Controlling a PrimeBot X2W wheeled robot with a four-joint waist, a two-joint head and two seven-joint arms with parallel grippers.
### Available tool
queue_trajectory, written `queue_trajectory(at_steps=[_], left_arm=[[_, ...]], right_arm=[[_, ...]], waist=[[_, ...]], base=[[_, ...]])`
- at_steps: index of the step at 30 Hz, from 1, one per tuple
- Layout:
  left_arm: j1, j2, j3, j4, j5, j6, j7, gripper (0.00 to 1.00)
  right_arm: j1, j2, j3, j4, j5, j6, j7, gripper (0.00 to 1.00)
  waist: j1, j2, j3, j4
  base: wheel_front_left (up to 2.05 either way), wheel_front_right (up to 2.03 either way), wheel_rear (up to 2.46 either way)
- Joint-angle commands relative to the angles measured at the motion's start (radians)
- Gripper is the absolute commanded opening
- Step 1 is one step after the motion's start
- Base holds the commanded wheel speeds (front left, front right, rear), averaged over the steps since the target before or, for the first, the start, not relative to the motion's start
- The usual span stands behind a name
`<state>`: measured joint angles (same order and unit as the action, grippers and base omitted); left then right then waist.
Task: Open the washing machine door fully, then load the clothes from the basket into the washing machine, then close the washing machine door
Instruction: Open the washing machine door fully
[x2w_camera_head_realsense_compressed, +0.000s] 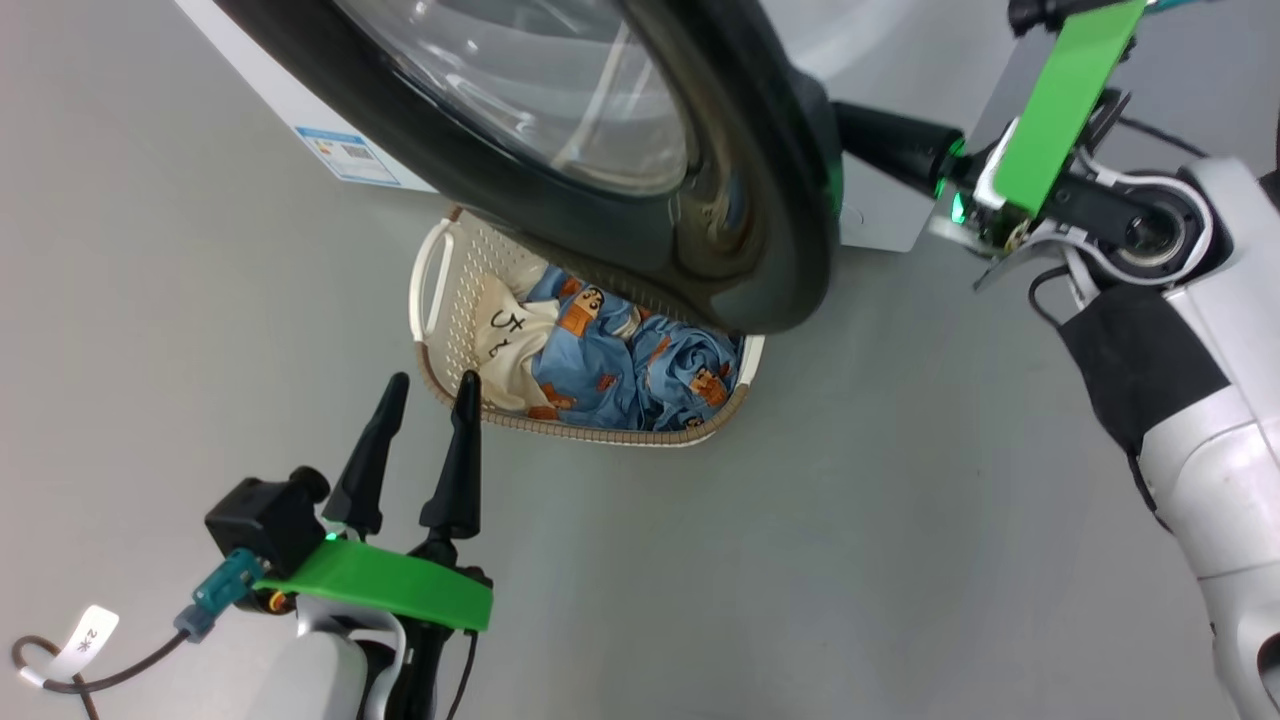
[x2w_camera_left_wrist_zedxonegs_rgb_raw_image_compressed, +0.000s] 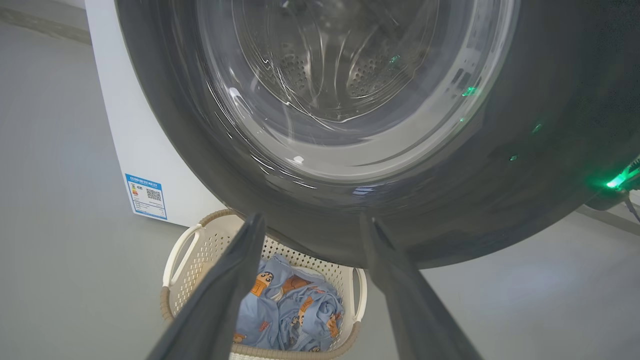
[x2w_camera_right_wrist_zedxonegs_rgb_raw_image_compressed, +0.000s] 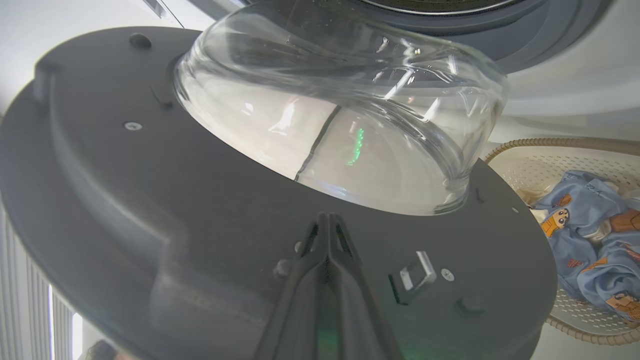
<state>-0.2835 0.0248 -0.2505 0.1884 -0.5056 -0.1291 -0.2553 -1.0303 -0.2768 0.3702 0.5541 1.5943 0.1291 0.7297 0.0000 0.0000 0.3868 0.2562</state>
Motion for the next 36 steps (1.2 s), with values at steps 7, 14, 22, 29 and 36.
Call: queue_trajectory(at_steps=[7,14,22,29,36], left_arm=[[0.035,0.025,0.043,-0.015,0.015,-0.002,-0.006,1.0],[0.056,0.025,0.045,-0.013,0.015,-0.002,-0.006,1.0],[0.068,0.025,0.046,-0.013,0.014,-0.002,-0.006,1.0],[0.069,0.025,0.043,-0.013,0.014,-0.002,-0.006,1.0],[0.073,0.025,0.049,-0.01,0.015,-0.002,-0.006,1.0]], right_arm=[[0.091,0.052,0.033,-0.091,0.006,0.002,0.033,0.0],[0.15,0.077,0.06,-0.133,0.008,0.002,0.059,0.0],[0.197,0.111,0.092,-0.167,0.006,0.002,0.081,0.0],[0.227,0.142,0.117,-0.182,0.002,0.002,0.092,0.0],[0.245,0.163,0.125,-0.179,-0.003,0.002,0.085,0.0]], waist=[[0.0,0.0,-0.044,0.014],[0.0,0.0,-0.074,0.032],[0.0,0.0,-0.091,0.054],[0.0,0.0,-0.105,0.076],[0.0,0.0,-0.121,0.082]], base=[[0.0,0.0,0.0],[0.0,0.0,0.0],[0.0,0.0,0.0],[0.0,0.0,0.0],[0.0,0.0,0.0]])
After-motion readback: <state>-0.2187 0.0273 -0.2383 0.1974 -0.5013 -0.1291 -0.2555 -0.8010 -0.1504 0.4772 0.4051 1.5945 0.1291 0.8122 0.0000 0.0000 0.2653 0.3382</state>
